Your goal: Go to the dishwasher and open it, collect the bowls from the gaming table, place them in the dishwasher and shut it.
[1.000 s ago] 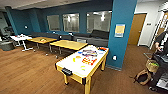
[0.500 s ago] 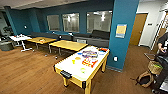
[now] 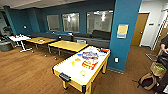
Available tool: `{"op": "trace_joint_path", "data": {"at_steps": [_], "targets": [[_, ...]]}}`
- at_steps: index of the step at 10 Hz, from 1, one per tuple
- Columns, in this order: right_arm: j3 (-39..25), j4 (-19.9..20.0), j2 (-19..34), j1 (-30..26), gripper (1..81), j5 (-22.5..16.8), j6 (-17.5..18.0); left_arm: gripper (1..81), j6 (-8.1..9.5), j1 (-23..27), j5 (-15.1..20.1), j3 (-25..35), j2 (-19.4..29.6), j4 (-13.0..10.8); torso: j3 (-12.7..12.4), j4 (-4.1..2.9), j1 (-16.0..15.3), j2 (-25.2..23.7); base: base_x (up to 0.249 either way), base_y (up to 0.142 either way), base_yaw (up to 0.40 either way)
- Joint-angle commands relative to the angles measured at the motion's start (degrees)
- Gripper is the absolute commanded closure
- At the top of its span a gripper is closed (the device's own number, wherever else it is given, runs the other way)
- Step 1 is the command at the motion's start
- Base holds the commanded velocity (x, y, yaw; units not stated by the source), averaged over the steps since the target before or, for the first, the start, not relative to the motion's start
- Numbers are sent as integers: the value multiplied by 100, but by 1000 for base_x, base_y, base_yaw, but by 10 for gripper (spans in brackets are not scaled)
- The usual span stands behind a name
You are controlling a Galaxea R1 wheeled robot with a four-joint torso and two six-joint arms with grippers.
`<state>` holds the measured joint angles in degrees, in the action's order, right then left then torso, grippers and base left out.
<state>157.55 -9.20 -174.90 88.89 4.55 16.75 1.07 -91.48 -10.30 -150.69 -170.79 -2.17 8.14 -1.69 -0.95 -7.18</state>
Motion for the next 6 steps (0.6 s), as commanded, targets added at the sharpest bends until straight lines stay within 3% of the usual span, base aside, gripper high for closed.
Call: {"op": "trace_joint_path", "data": {"at_steps": [1, 6], "targets": [[-24, 6, -4, -244, 10, -270, -14, 10, -46, 187, 283, 22, 19, -64, 0, 0, 0, 0, 136, 0, 0], [-24, 6, -4, -244, 10, -270, -14, 10, -46, 161, 265, 22, 9, -64, 0, 0, 2, 0, 136, 0, 0]]}}
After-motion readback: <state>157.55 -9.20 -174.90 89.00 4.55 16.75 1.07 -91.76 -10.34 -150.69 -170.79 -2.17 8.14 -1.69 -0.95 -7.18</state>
